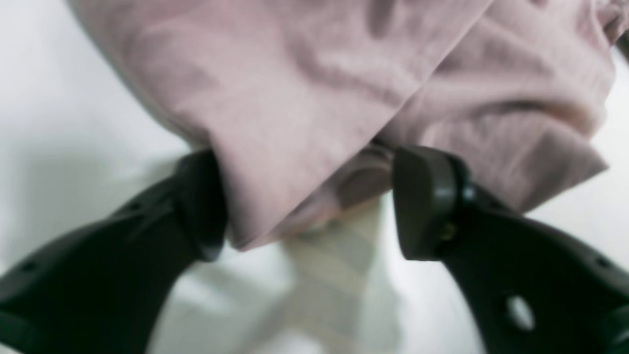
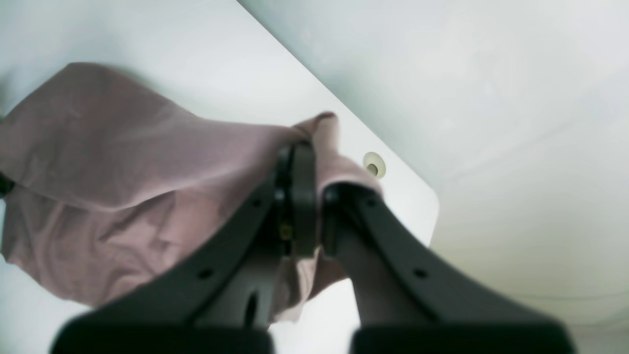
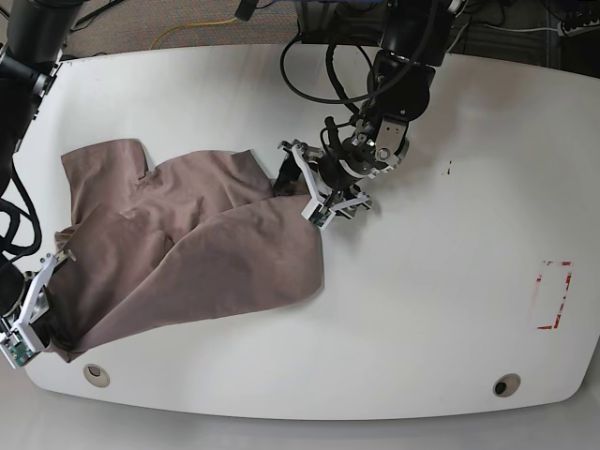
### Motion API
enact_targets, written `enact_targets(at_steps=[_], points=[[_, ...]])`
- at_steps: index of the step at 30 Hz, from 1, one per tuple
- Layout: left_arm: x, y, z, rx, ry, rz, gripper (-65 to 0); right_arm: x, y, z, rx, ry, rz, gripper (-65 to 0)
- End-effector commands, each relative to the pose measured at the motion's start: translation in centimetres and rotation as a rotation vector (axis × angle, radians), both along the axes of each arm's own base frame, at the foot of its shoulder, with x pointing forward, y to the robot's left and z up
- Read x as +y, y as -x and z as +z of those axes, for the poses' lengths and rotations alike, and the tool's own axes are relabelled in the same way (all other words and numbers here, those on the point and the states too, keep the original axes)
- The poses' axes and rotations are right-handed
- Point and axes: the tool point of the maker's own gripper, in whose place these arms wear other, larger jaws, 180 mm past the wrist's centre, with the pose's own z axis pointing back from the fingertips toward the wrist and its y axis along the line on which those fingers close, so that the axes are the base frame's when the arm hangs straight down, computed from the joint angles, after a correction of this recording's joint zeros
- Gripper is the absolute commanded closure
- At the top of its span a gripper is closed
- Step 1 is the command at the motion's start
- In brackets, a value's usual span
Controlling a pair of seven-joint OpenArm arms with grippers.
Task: Fold the T-shirt properly
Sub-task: 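Lift the shirt with the right gripper, swinging the left gripper aside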
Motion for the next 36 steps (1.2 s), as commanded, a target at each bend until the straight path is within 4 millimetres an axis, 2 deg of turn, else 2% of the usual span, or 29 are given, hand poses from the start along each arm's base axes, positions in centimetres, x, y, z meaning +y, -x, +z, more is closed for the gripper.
enact_targets(at_steps=[1,3,5,6,9,11,14,19,21,23,26,36], points=[[0.3,0.6,-1.7,0.070,-0.053,-0.017,-28.2,-0.5,0.0,1.5,-0.042,0.008,-0.007,0.0],[0.6,0.3,-2.2,0.082,-0.059,-0.011,-13.9,-0.5,0.1,1.2,-0.037,0.008,-0.008,0.0],[0.7,0.0,-2.3,0.085,-0.068,-0.012,-2.2,-0.6,0.2,0.9,-0.028,0.007,-0.010,0.0],[0.9,-0.1,-2.3,0.086,-0.071,-0.009,0.0,-0.6,0.2,0.8,-0.026,0.007,-0.011,0.0],[1.2,-0.3,-1.9,0.080,-0.084,-0.011,0.0,-1.3,0.1,0.7,-0.026,0.029,-0.044,0.0],[3.1,-1.1,-0.3,0.036,-0.137,-0.007,0.0,-2.0,-0.1,0.8,-0.033,0.052,-0.079,0.0],[4.2,-1.9,2.5,-0.026,-0.174,-0.003,-0.4,-2.8,-0.3,1.0,-0.040,0.075,-0.114,0.0],[7.4,-3.1,6.7,-0.127,-0.272,0.011,-0.4,-3.1,-0.7,2.9,-0.090,0.087,-0.131,0.0],[9.2,-4.3,9.3,-0.188,-0.306,0.048,-0.7,-3.0,-0.9,3.8,-0.113,0.085,-0.132,0.0],[10.5,-5.3,11.1,-0.221,-0.332,0.076,-1.9,-3.0,-1.2,4.6,-0.132,0.075,-0.131,0.0],[13.1,-7.4,15.0,-0.298,-0.384,0.132,-5.1,-2.1,-2.8,5.6,-0.139,0.043,-0.105,0.0],[18.2,-11.6,28.4,-0.558,-0.539,0.257,-5.6,-2.0,-5.7,10.6,-0.182,0.006,-0.089,0.0]])
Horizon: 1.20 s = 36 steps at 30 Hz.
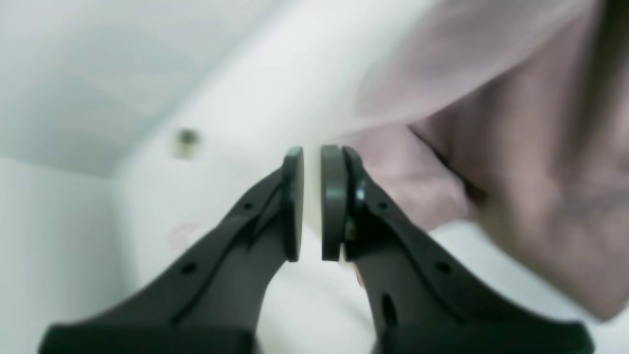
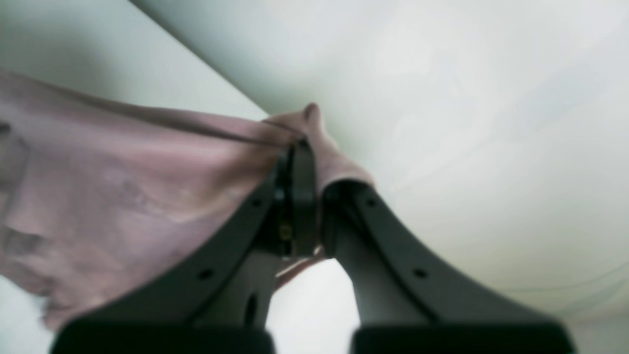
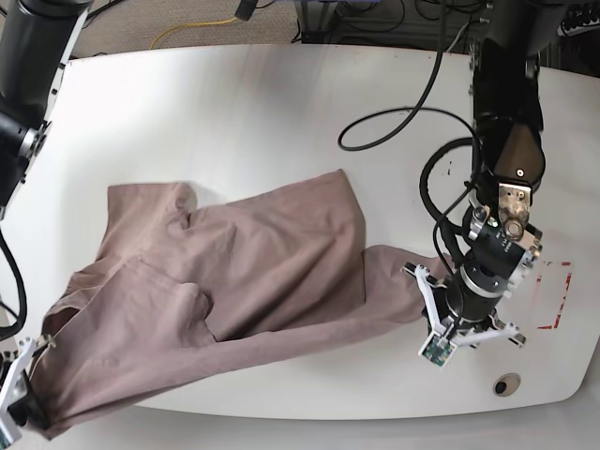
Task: Fold the T-shirt properly
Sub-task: 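Lift the shirt with the right gripper, swinging the left gripper aside, then shake and lay the held shirt flat with the right gripper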
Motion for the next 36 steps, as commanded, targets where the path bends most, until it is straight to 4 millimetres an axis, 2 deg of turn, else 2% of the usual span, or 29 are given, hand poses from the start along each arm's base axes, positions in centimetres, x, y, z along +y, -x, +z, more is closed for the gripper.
enact_targets(at_steps=[1,8,10,13,19,25,30,34,36], points=[[0.7,-1.2,4.9,-0.118,-0.018,0.005,-5.6,-0.1,-0.7,3.7,-0.067,-0.003,0.006,0.0],[3.9,-2.3,14.9,-0.281,-0.166,0.064,-5.4,0.8,-1.6,8.7,-0.125,0.029,0.026,0.0],[4.3,-2.2,16.3,-0.287,-0.219,0.070,-5.4,1.0,-1.5,10.1,-0.149,0.038,0.030,0.0],[4.3,-2.1,16.7,-0.282,-0.275,0.052,-5.6,1.9,-1.6,10.9,-0.159,0.066,0.045,0.0],[3.4,-1.3,12.0,-0.192,-0.320,-0.008,-6.0,2.7,-1.7,11.0,-0.157,0.092,0.060,0.0],[0.6,0.3,4.9,-0.054,-0.231,-0.076,-6.3,2.3,-1.7,10.8,-0.150,0.089,0.052,0.0],[-2.9,2.0,-0.1,0.023,-0.082,-0.152,-6.3,2.2,-2.0,8.7,-0.105,0.090,0.052,0.0],[-3.9,3.2,-2.5,0.069,-0.037,-0.172,-6.3,2.3,-2.2,7.7,-0.085,0.088,0.055,0.0],[-3.1,3.5,-3.0,0.082,-0.021,-0.148,-6.1,2.6,-2.3,7.7,-0.084,0.086,0.063,0.0]])
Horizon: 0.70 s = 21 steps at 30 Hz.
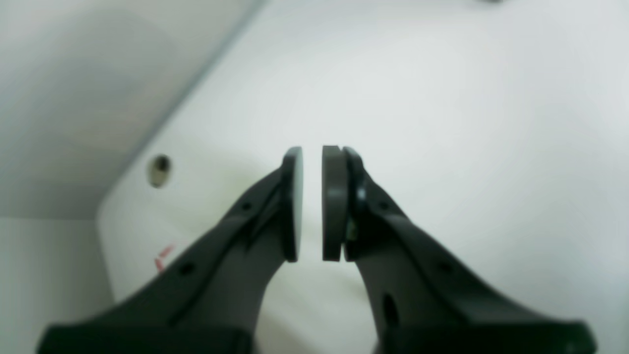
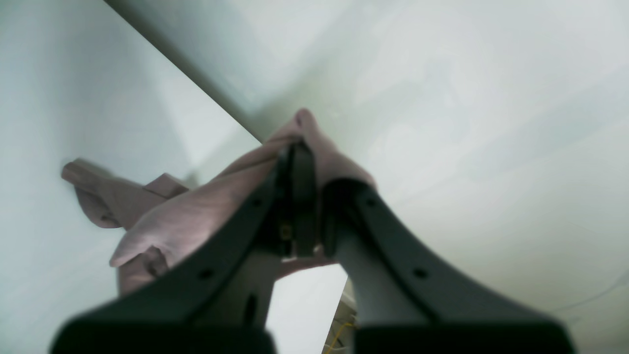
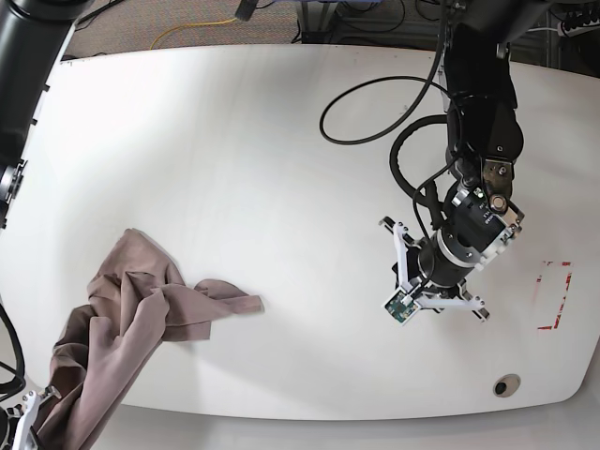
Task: Fold the T-shirt properly
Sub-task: 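Shake and lay the held shirt flat with the right gripper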
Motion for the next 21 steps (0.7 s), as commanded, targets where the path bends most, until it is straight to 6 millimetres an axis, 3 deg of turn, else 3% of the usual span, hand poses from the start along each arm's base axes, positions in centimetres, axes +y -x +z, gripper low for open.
enact_targets(at_steps=[1,6,8,12,21], points=[[1.4,-0.6,1.8,-0.061,0.031,0.043,-6.1,0.4,0.4,2.9,-0.080,-0.013,0.021,0.0],[6.0,-0.5,1.9,-0.065,0.059,0.174,-5.8,4.3,-0.1,4.9,-0.126,-0.009,0.108,0.0],[9.0,-0.4,2.2,-0.076,0.057,0.247,-5.8,6.3,-0.1,6.0,-0.145,0.009,0.151,0.0],[13.7,0.1,3.1,-0.097,0.012,0.340,-5.7,11.1,-0.9,4.5,-0.109,0.034,0.248,0.0],[18.5,2.1,2.4,-0.075,-0.029,0.450,-5.6,19.4,-0.4,4.1,-0.105,-0.003,0.429,0.0]])
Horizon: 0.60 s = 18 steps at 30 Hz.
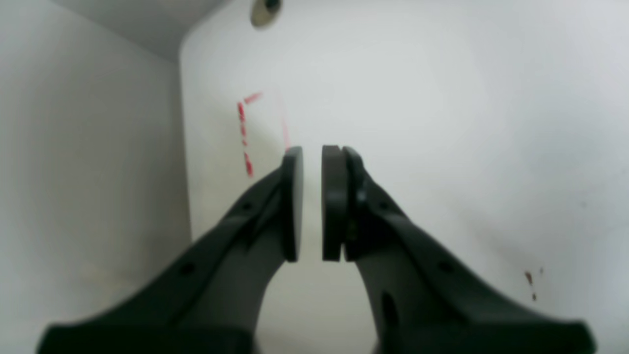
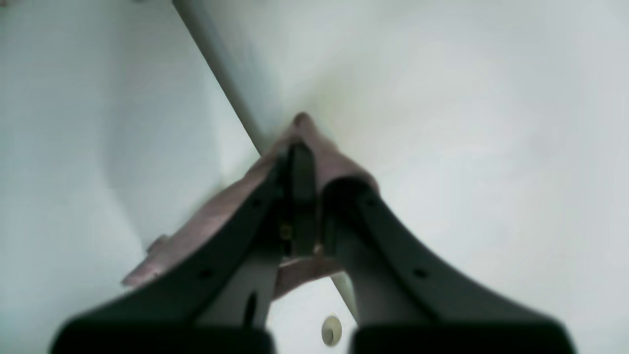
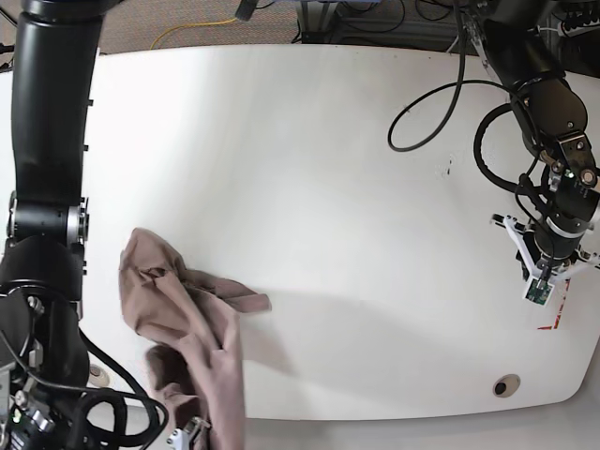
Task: Fold the T-shirt properly
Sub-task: 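Shake and lay the held shirt flat with the right gripper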
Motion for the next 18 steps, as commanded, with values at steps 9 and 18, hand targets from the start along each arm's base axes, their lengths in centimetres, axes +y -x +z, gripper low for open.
enact_targets(at_steps=[9,18], points=[[2.1,0.7,1.1,-0.039,-0.008,0.048,-5.7,6.3,1.7,2.8,-0.065,-0.047,0.147,0.0],[1.9,0.6,1.0,-0.038,-0.006,0.043,-6.3,3.3,0.5,2.6,-0.081,-0.010,0.046,0.0]])
